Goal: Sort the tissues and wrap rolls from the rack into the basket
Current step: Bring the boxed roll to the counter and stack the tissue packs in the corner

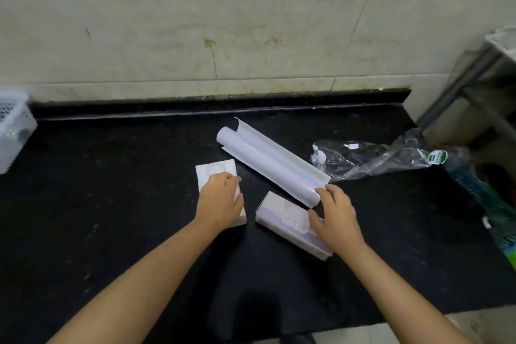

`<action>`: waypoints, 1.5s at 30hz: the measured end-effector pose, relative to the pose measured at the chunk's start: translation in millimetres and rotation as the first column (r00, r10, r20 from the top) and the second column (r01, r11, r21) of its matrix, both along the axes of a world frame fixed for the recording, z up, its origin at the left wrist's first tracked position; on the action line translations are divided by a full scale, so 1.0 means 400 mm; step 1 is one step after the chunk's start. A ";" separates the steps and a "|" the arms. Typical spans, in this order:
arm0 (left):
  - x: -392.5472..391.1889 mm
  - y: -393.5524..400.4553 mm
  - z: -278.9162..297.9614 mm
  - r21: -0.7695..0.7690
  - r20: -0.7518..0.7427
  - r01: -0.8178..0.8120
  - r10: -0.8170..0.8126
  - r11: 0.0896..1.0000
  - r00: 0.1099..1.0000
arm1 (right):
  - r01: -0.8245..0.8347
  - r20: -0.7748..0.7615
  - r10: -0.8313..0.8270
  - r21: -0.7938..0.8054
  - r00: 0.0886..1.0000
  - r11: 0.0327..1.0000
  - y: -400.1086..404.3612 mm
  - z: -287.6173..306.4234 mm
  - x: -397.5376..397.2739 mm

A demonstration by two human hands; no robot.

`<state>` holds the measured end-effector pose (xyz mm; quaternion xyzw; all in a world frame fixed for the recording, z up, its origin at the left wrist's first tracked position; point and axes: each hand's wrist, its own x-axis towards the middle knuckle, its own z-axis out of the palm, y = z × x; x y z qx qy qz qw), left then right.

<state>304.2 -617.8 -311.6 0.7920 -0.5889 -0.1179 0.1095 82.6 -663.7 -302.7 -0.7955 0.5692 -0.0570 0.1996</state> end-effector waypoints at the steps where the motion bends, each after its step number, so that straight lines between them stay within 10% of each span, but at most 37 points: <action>1: 0.007 0.001 -0.005 0.001 0.003 -0.003 0.003 1.000 1.000 | 0.021 0.001 -0.021 -0.005 1.000 1.000 0.004 0.003 0.005; 17: -0.007 -0.068 -0.032 0.423 -0.132 -0.520 0.618 0.742 0.775 | -0.261 -0.096 0.258 -0.019 0.961 0.965 -0.078 0.018 0.133; 26: 0.079 0.006 -0.012 0.371 -0.217 -0.603 0.697 0.707 0.684 | -0.447 -0.117 0.446 0.020 0.887 0.894 -0.122 0.035 0.253; 45: 0.422 1.100 0.163 0.168 -0.016 -0.972 0.986 0.163 0.163 | -0.926 -0.098 0.923 -0.107 0.372 0.362 0.709 0.162 0.921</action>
